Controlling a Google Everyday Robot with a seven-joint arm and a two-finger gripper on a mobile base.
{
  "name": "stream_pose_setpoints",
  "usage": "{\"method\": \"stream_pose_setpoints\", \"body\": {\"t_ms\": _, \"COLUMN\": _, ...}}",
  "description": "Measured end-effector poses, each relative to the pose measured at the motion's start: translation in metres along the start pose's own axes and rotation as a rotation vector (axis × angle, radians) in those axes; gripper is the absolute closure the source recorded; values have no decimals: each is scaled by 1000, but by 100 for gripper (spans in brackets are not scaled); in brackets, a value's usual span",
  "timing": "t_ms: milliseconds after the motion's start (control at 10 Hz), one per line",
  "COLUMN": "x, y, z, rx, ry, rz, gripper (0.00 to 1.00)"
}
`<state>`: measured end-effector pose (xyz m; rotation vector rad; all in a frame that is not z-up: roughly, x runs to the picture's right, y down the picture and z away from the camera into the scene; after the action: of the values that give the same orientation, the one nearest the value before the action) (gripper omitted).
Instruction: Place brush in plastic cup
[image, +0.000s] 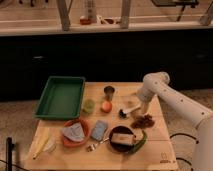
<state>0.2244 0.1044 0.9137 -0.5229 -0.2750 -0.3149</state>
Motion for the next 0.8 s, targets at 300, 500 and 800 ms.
{"method": "stream_pose_setpoints", "body": {"t_ms": 300, "x": 5, "y": -1, "z": 19, "rx": -34, "ry": -25, "rz": 3, "gripper": 48}}
{"method": "stream_pose_setpoints", "body": {"t_ms": 500, "x": 6, "y": 1, "z": 26, "rx": -49, "ry": -44, "rz": 8, "gripper": 68}}
{"method": "stream_pose_setpoints", "body": {"t_ms": 800, "x": 8, "y": 2, "z": 24, "rx": -54, "ry": -35, "rz": 3, "gripper": 96}}
